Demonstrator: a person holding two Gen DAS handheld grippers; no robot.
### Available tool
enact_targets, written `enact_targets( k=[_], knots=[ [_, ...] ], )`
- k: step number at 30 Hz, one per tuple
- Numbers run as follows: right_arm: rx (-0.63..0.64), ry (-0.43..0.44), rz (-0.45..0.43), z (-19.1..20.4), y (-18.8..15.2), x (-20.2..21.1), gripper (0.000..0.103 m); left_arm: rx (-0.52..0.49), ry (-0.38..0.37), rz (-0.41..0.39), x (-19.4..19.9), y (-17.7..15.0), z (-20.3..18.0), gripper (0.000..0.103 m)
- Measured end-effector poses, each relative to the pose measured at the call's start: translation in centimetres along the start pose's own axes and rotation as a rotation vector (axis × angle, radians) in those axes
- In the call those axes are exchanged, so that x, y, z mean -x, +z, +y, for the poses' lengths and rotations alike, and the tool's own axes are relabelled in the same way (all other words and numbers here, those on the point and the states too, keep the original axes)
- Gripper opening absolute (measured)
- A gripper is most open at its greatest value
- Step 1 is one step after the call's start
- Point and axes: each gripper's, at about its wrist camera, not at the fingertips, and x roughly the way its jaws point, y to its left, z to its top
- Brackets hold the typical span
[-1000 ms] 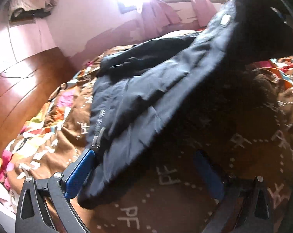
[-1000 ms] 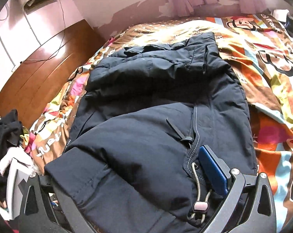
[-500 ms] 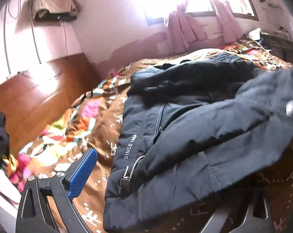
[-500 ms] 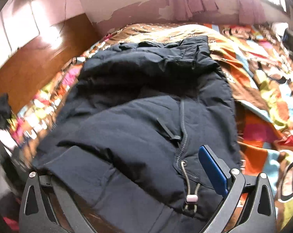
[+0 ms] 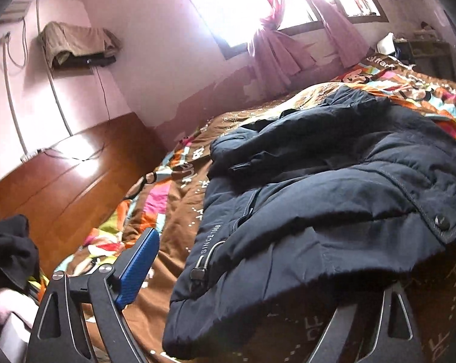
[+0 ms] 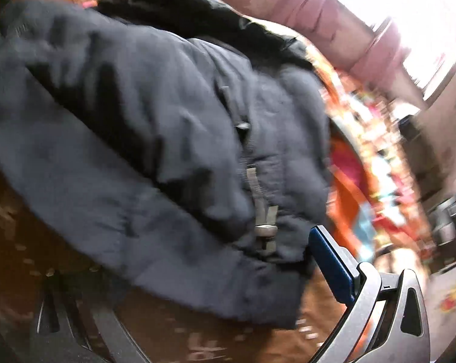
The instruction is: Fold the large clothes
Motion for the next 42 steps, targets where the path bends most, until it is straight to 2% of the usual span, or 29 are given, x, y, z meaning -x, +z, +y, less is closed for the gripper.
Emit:
enact_targets(
  k=[1,3,5,6,8,10,15,18,20,28,42],
  knots=[
    [-0.026,-0.006,-0.014,-0.7,0.2,0.1,0.100,-0.023,0.024,-0.009,0.3,-0.3,-0.3,0.087],
    [-0.094,0.027,-0.042,-2.1,0.6,0.6,0.088,-0.063,0.043,-0.014,0.5,-1.1,-0.8,0.082],
    [-0.140,0.053,-0.071,-2.9,0.8,1.0,0.066,-0.098,0.043,-0.007,0.6,-1.8,-1.4,0.075],
    [-0.140,0.062,-0.096,-3.0,1.1,1.3,0.059,-0.116,0.045,-0.004,0.7,-2.1,-1.8,0.068],
    [-0.115,0.073,-0.126,-2.4,1.2,1.9,0.032,-0.134,0.050,-0.002,0.6,-2.1,-2.2,0.060],
    [-0.121,0.123,-0.127,-2.0,1.7,2.0,0.022,-0.129,0.045,-0.001,0.6,-1.9,-2.2,0.046],
    [-0.363,0.305,-0.142,-4.4,0.8,2.5,0.017,-0.120,0.014,-0.011,0.8,-1.8,-1.8,0.018],
    [-0.394,0.306,-0.219,-4.8,0.7,4.4,0.011,-0.119,0.038,-0.075,2.2,-1.4,-1.6,0.011],
    [-0.398,0.282,-0.285,-5.0,0.5,6.0,0.011,-0.103,0.054,-0.095,2.8,-0.8,-1.0,0.010],
    [-0.523,0.316,-0.479,-7.2,0.7,11.1,0.009,-0.033,0.084,-0.168,6.5,1.4,2.2,0.008],
    [-0.508,0.315,-0.737,-7.4,-2.8,24.4,0.008,0.001,0.102,-0.329,16.9,2.9,9.2,0.007]
  ],
)
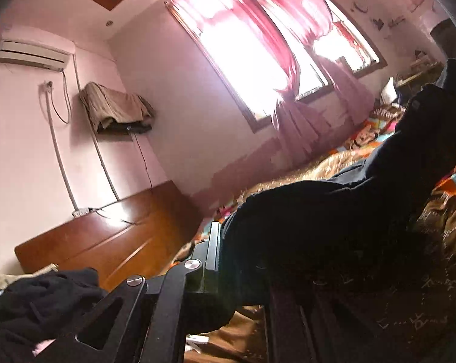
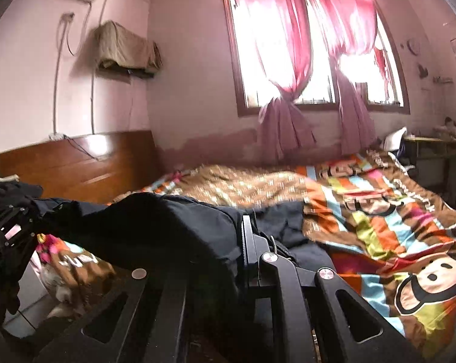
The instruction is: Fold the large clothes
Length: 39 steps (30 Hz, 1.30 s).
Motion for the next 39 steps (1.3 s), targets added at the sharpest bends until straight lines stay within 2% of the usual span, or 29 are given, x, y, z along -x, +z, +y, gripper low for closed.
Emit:
enact_targets(
  k=[6,12,22,26,34,39],
  knots=[
    [-0.027,0.022,-0.079,1.2,1.5,3.4,0.008,0.030,-0.008,-0.040,1.9,1.5,2.2,0.006],
    [-0.028,0.010,-0.041,1.1,0.9,2.1,0.008,0.010,-0.032,0.001,0.3,0.9,1.4,0.006],
    [-0.052,0.007,0.073,-1.3,-0.3,-5.1,0.008,-0.079,-0.037,0.102,-5.4,0.4,-2.2,0.007],
    [-0.090,0.007,0.108,-2.2,-0.7,-8.3,0.008,-0.068,-0.041,0.126,-8.1,0.5,-3.3,0.007],
    [-0.029,-0.031,0.150,-3.2,0.6,-15.1,0.008,-0.074,-0.017,0.154,-15.0,1.8,-5.7,0.007],
    [-0.021,-0.045,0.191,-3.7,0.9,-20.5,0.008,-0.060,-0.043,0.202,-20.1,1.3,-7.2,0.007]
  ],
)
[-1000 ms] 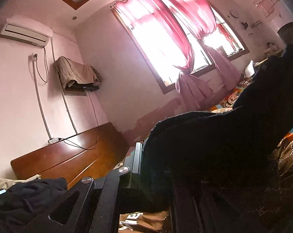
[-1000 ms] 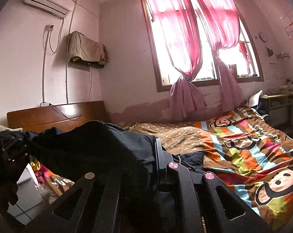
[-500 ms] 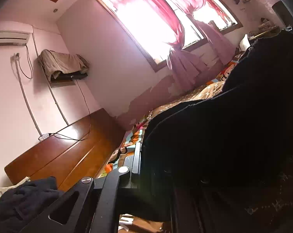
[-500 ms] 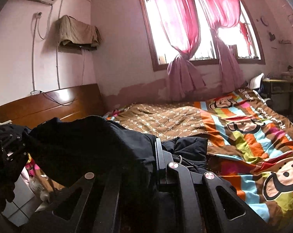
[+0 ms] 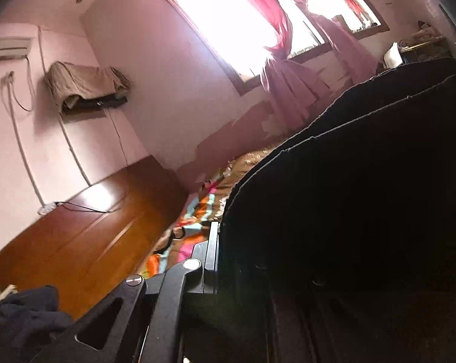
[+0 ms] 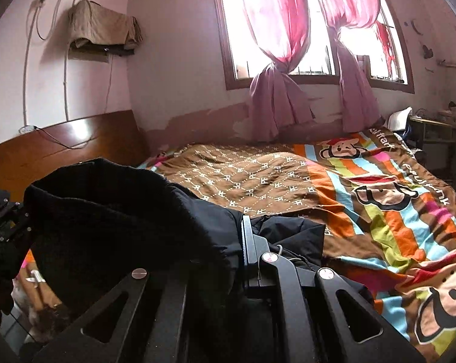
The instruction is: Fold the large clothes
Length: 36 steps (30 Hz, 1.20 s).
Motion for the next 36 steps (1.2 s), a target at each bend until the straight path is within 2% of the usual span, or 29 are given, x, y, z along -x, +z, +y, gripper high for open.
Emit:
enact_targets(
  k=[5,9,12,14,16,18,21,23,24,25,26,27,28,30,32,35,36],
  knots=[
    [0.029,-0.013,0.049,-0.4,0.7,-5.8,0.008,-0.019,-0.034,0.046,-5.1,0.1,-1.7,0.007],
    [0.038,-0.021,0.099,-0.8,1.0,-9.8,0.008,-0.024,-0.089,0.098,-9.3,0.1,-2.8,0.007],
    [0.047,-0.033,0.139,-1.0,1.0,-13.0,0.008,-0.001,-0.150,0.163,-12.9,0.0,-3.5,0.007],
    [0.060,-0.038,0.160,-0.8,1.0,-14.9,0.008,0.029,-0.205,0.236,-15.4,-0.3,-3.8,0.007],
    [0.067,-0.041,0.180,-1.1,0.5,-16.5,0.008,0.096,-0.280,0.306,-17.5,-0.8,-3.7,0.007],
    [0.045,-0.035,0.223,-1.4,0.0,-18.1,0.009,0.157,-0.329,0.344,-18.5,-1.1,-3.3,0.009],
    [0.015,-0.020,0.251,-1.9,-0.6,-19.1,0.009,0.190,-0.369,0.346,-18.3,-1.3,-2.6,0.011],
    [0.006,-0.014,0.265,-2.0,-0.8,-19.2,0.016,0.197,-0.386,0.348,-18.3,-1.5,-1.9,0.014],
    [0.003,-0.016,0.270,-2.4,-0.9,-19.4,0.018,0.207,-0.394,0.347,-18.3,-1.6,-1.4,0.023],
    [0.001,-0.023,0.277,-2.4,-0.9,-19.3,0.024,0.217,-0.388,0.340,-18.2,-1.5,-0.9,0.042],
    [-0.002,-0.026,0.282,-2.8,-0.9,-19.5,0.027,0.224,-0.381,0.330,-18.3,-1.0,-1.2,0.056],
    [-0.008,-0.023,0.285,-2.9,-0.8,-19.3,0.028,0.244,-0.390,0.302,-17.7,-0.6,-0.5,0.080],
    [-0.020,-0.015,0.287,-3.0,-0.6,-19.0,0.029,0.258,-0.393,0.276,-17.7,0.1,0.2,0.087],
    [-0.022,-0.025,0.281,-3.3,-0.1,-18.4,0.036,0.263,-0.380,0.229,-16.3,0.9,1.1,0.088],
    [-0.004,-0.058,0.240,-3.1,0.5,-16.7,0.058,0.261,-0.374,0.211,-15.4,1.5,1.6,0.089],
    [0.000,-0.054,0.156,-3.3,1.7,-14.0,0.078,0.282,-0.381,0.174,-13.7,1.7,2.4,0.093],
    [0.001,-0.056,0.140,-3.4,2.0,-13.3,0.080,0.285,-0.383,0.162,-12.9,1.6,2.6,0.095]
  ],
)
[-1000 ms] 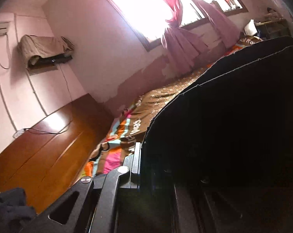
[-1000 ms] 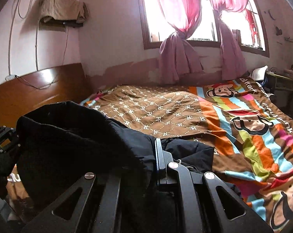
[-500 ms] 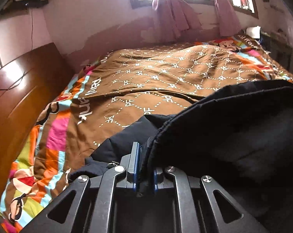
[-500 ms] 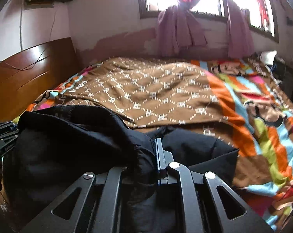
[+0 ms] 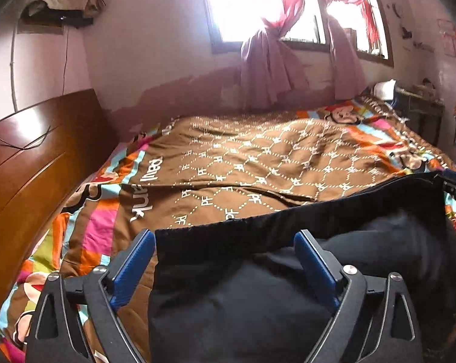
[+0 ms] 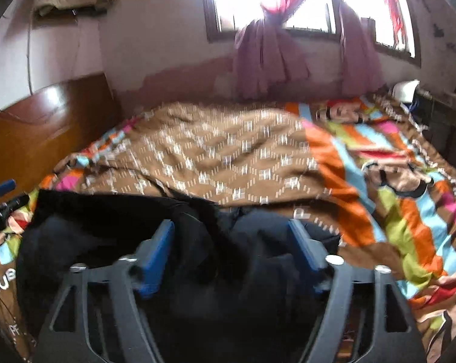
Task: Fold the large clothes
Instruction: 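Lower the jacket onto the bed and open both grippers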
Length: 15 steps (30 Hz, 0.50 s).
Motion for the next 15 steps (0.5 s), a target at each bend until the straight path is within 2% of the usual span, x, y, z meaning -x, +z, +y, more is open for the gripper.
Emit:
enact_targets(
  k=[2,5,9,12,15],
  knots=[
    [0.007,-0.004,-0.028,0.2,0.3,1.8,0.082,-0.002,-0.015,-0.014,1.1,-0.7,0.0,0.096],
    [0.024,0.026,-0.017,0.9,-0.3,3.6,0.089,-0.020,-0.064,-0.007,2.6,-2.4,-0.3,0.098],
    [0.024,0.125,0.096,2.0,-2.7,3.9,0.092,-0.068,-0.115,0.053,3.0,-5.6,-1.0,0.098],
    [-0.018,0.215,0.193,3.0,-5.3,3.5,0.092,-0.101,-0.063,0.103,2.5,-7.8,-1.2,0.098],
    [-0.045,0.271,0.256,3.9,-7.3,2.7,0.092,-0.074,-0.052,0.135,1.9,-8.9,-0.6,0.098]
  ],
)
